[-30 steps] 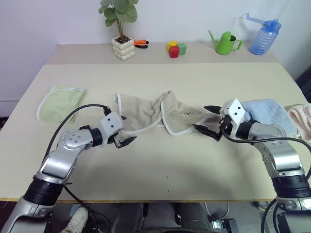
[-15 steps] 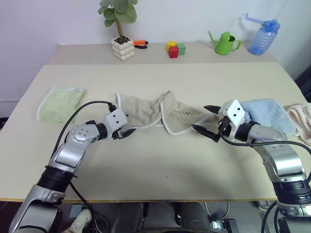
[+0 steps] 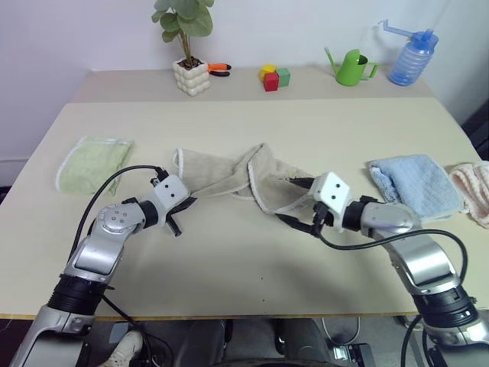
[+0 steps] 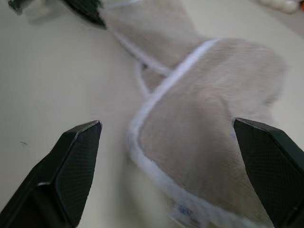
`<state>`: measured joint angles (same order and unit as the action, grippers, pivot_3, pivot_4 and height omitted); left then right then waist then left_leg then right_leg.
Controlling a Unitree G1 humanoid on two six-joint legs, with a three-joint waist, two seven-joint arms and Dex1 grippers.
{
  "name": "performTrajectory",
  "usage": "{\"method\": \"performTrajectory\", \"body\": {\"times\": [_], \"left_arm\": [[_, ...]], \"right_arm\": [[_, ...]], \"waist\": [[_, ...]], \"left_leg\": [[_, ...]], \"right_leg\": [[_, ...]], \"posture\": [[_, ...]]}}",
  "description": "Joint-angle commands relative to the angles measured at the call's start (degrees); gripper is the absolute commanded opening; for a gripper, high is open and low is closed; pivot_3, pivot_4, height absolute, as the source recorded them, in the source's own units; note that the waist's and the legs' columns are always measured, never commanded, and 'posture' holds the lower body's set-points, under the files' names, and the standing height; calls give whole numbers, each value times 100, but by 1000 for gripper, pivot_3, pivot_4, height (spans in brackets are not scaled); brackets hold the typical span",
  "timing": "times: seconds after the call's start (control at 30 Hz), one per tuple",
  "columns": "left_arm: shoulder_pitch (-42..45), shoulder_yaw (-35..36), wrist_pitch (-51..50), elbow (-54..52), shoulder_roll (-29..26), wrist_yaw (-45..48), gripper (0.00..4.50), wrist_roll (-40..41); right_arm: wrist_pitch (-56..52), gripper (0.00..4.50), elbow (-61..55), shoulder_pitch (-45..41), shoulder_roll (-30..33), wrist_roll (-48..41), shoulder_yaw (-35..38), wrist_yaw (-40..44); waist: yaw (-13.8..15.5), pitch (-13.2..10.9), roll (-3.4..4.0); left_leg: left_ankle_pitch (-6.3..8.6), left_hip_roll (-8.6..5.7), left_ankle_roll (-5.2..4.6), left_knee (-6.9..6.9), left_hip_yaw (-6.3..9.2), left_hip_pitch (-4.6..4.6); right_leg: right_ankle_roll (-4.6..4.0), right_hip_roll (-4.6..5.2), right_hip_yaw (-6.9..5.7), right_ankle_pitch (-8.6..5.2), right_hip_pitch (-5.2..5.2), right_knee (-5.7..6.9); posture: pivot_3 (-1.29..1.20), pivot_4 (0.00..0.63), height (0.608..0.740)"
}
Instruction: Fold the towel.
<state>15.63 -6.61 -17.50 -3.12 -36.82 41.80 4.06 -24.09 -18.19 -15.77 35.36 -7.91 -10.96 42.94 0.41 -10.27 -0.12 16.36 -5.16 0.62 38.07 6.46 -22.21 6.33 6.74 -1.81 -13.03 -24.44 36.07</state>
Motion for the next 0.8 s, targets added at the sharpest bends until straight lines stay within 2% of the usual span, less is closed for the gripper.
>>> {"method": "performTrajectory", "body": {"times": [0.03,0.27,0.43,0.6,0.63,0.73,0.8], "left_arm": [[-102,221,-105,-328,-31,-20,78,98],[-233,272,-153,-412,-75,16,78,96],[-245,264,-153,-425,-61,-11,78,65],[-322,276,-94,-440,-51,-39,0,56],[-338,272,-68,-428,-51,-44,0,47],[-365,257,-13,-398,-43,-60,0,32],[-370,261,43,-373,-21,-76,0,42]], "right_arm": [[-232,4500,-47,-72,-130,285,-172,-274],[-1043,4500,85,-219,-838,404,-514,-771],[-1290,4500,268,-373,-1025,764,-761,-1061],[-1269,2299,222,-336,-786,1019,-627,-1200],[-1285,1663,157,-319,-732,1031,-575,-1194],[-1299,169,-6,-274,-566,1080,-520,-1164],[-1407,74,-347,-191,-312,1010,-316,-1024]], "waist": [[15,0,0],[6,1,-2],[11,1,-2],[27,2,-2],[30,2,-2],[26,2,-2],[29,2,-1]], "left_leg": [[0,0,0,0,0,0],[-1,-1,2,0,1,-2],[-1,-2,2,0,0,-2],[-2,-4,3,1,0,-2],[-1,-5,3,2,0,-2],[-1,-4,3,2,0,-2],[-1,-4,2,2,0,-2]], "right_leg": [[0,0,0,0,0,0],[0,1,1,0,-3,2],[0,1,2,0,-4,2],[0,1,2,1,-3,2],[0,1,1,1,-2,2],[0,1,1,1,-2,2],[0,1,2,1,-3,2]], "posture": [[0,150,732],[0,150,732],[0,150,732],[0,150,732],[0,150,732],[0,150,732],[0,150,732]]}}
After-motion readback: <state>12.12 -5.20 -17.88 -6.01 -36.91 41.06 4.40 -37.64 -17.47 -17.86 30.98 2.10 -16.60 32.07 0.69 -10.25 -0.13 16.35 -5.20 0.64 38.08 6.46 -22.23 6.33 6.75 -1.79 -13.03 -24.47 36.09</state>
